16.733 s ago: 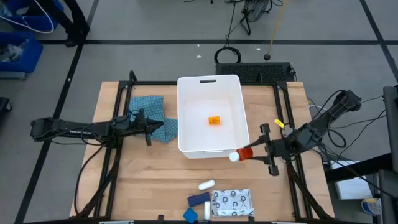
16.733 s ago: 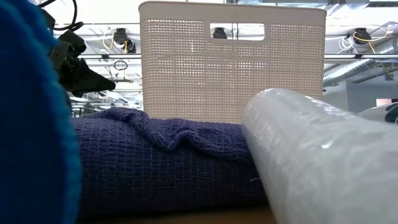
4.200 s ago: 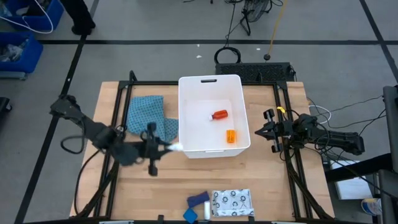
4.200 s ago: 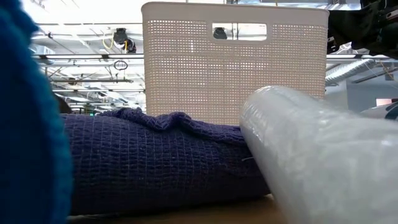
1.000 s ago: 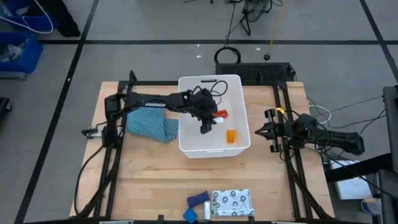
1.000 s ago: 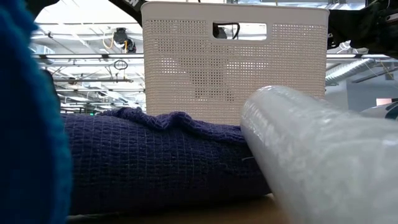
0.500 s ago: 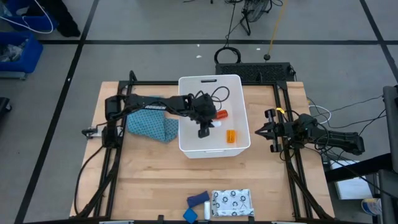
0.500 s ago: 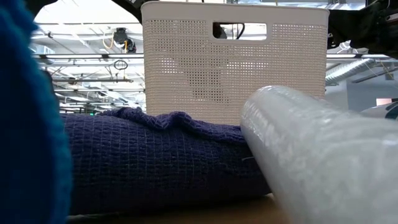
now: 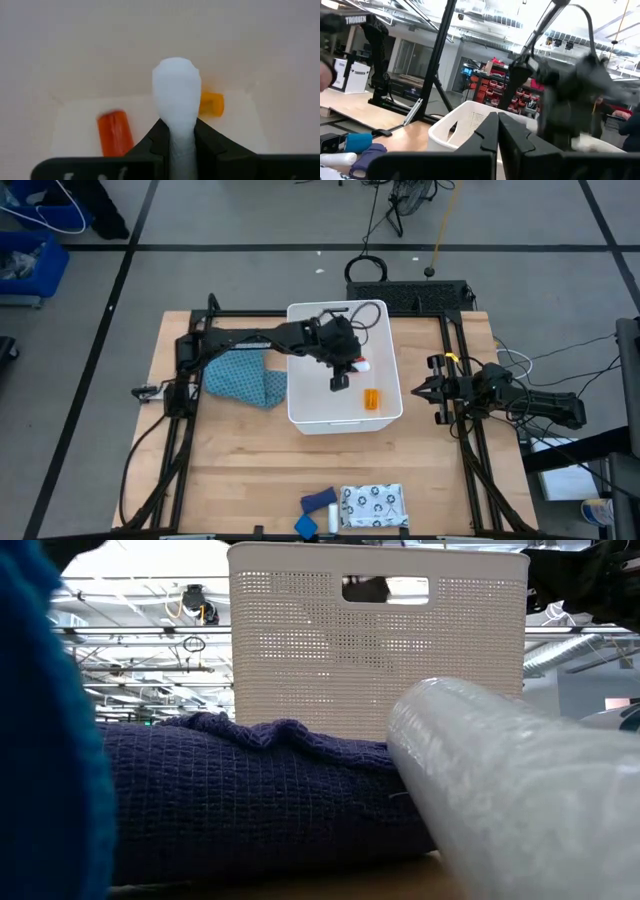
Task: Pick & place medical supplies in basket/bin
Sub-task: Put the top rolled gauze into the white bin
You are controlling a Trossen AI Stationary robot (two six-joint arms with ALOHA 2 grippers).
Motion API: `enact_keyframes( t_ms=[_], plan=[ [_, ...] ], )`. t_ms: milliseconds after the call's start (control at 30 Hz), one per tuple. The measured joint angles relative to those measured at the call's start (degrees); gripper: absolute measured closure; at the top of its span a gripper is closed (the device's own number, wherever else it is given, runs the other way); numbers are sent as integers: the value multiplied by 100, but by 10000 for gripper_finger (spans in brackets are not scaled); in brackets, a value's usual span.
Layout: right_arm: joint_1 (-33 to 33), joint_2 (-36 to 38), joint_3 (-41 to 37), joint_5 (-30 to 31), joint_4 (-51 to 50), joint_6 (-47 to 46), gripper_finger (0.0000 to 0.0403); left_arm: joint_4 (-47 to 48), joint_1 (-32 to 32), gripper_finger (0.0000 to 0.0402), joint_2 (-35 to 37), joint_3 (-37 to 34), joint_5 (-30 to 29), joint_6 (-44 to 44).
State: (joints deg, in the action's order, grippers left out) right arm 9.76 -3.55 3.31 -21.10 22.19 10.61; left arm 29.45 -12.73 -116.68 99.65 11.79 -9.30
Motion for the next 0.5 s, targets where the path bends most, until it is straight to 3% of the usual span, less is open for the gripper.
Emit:
enact_keyframes(
  t_ms=[200,500],
  plan=[
    [2,-1,1,-5,12,-28,403,-250,92,348,-706,36,239,28],
    [2,-1,0,-6,29,-28,403,386,248,351,-926,-58,143,-21]
  ],
)
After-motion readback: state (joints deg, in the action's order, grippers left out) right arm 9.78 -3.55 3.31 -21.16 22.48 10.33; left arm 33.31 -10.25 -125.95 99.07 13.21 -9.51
